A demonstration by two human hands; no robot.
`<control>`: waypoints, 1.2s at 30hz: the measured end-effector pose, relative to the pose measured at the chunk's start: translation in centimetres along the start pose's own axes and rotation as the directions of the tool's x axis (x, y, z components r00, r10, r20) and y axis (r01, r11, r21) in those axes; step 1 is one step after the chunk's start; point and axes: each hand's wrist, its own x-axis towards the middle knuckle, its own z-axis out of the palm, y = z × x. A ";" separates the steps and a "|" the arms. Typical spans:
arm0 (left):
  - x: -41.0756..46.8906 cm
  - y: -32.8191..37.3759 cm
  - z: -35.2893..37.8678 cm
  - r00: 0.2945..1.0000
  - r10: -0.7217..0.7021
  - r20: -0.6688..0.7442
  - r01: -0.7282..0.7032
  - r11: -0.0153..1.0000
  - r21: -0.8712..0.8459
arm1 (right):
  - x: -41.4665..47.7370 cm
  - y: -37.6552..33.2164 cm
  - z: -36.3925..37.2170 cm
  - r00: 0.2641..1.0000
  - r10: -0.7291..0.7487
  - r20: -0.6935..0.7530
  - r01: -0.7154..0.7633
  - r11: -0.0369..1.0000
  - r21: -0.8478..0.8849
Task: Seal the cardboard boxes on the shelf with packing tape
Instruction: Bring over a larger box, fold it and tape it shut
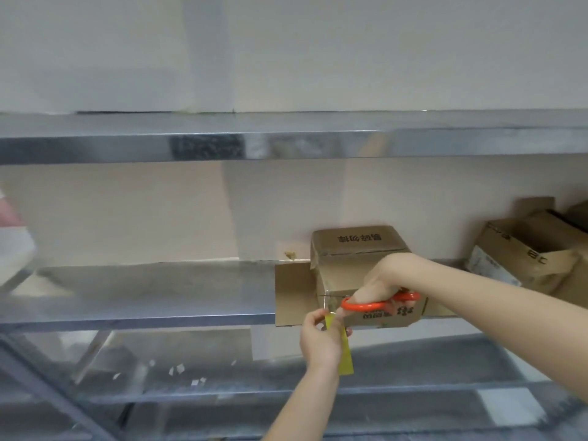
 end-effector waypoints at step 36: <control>-0.2 0.8 -2.3 1.000 0.015 0.020 -0.018 0.993 0.116 | 3.8 -0.7 1.3 0.983 -0.060 -0.174 0.030 0.984 -0.173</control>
